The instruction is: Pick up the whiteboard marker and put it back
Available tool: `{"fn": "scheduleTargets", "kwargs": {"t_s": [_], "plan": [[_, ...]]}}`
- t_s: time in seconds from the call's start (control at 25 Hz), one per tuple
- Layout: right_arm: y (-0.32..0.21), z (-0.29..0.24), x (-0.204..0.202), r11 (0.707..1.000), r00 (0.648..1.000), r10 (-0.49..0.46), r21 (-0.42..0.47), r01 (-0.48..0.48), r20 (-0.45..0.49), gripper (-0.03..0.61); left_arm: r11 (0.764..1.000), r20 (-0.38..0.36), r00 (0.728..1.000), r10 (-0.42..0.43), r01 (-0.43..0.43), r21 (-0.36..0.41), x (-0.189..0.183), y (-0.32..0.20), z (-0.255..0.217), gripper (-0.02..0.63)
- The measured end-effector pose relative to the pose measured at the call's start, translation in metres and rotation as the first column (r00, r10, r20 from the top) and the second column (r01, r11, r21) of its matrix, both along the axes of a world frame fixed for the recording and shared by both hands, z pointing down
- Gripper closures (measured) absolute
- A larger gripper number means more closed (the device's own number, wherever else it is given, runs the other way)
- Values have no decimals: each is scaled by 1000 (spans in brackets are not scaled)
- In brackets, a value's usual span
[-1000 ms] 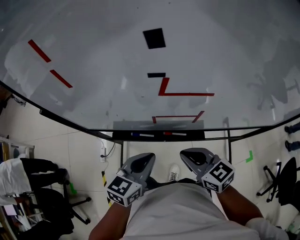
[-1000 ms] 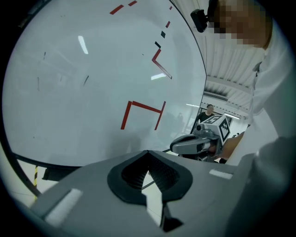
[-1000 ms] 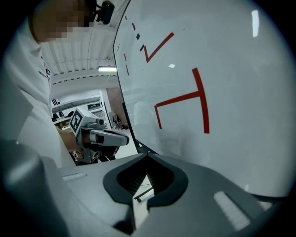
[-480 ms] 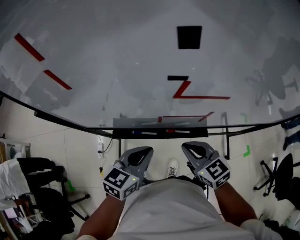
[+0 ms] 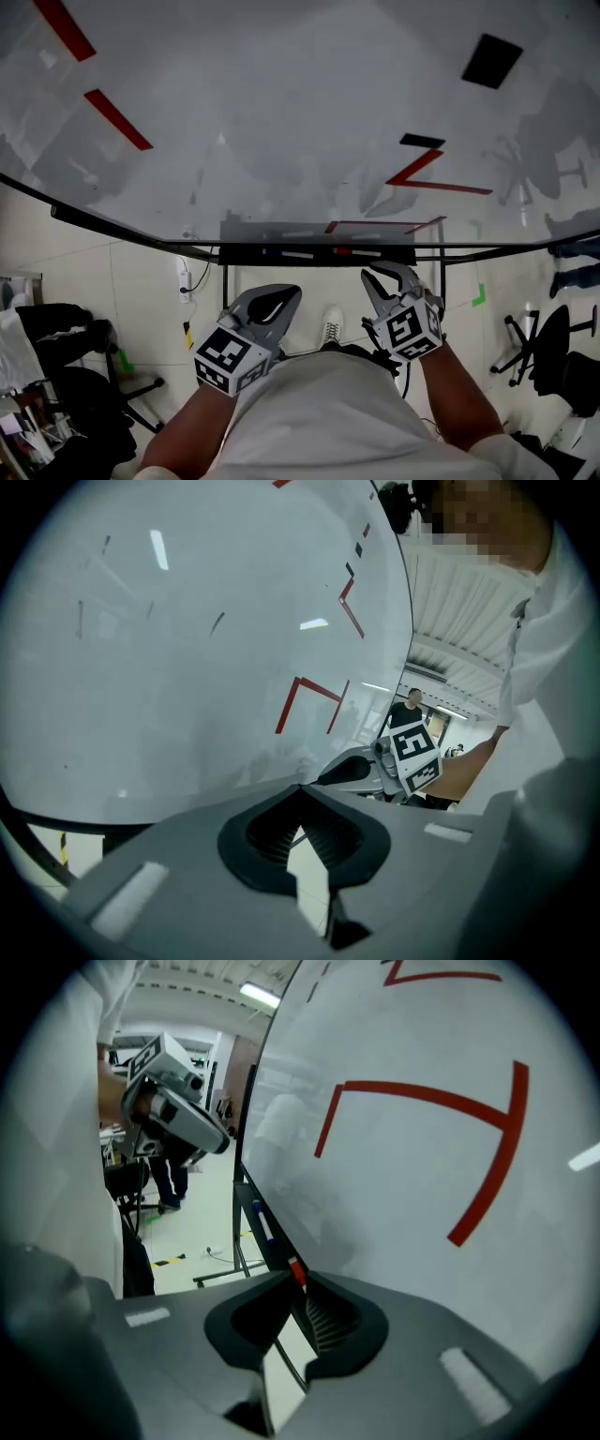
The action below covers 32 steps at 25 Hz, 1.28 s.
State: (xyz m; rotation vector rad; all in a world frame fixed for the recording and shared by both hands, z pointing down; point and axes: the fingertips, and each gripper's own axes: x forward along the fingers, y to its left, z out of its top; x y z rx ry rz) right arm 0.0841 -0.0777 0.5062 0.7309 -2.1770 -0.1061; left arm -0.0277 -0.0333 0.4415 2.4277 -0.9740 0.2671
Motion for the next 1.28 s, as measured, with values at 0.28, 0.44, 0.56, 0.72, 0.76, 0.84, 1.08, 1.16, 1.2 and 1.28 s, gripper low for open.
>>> {"fn": "scheduleTargets", "kwargs": {"t_s": [0.28,0.44,0.56,0.72,0.76,0.84,1.08,1.16,1.2,1.28], "plan": [[-9,26,0,987,956,-110,82,137,-271,535,1000,-4,1000,-13,13,-7,-10,3,4,597],[-15,42,3,968,899,-157,117,223,-408,535,1000,-9,1000,-17,17,-10,-12,5,4,597],[-20,46,0,968,895,-164,106,227,-416,520,1000,-11,1000,-21,21,-9,-14,4,3,597],[-23,52,-3,966,883,-174,97,239,-437,520,1000,-12,1000,-28,28,-10,-18,4,4,597],[-24,54,-4,965,878,-178,97,244,-445,520,1000,-12,999,-29,29,-11,-18,4,4,597],[-26,56,-6,962,870,-184,97,255,-457,520,999,-12,999,-30,30,-12,-19,4,5,597],[-29,63,-13,955,849,-209,87,285,-485,520,999,-16,999,-33,33,-16,-20,5,5,597],[-30,65,-13,954,844,-211,84,288,-493,520,999,-17,999,-34,34,-18,-20,4,5,597],[-31,65,-13,954,842,-211,83,288,-496,520,999,-17,999,-35,34,-19,-20,4,5,597],[-33,67,-13,954,836,-213,77,290,-506,520,999,-16,999,-37,36,-22,-21,4,6,597]]}}
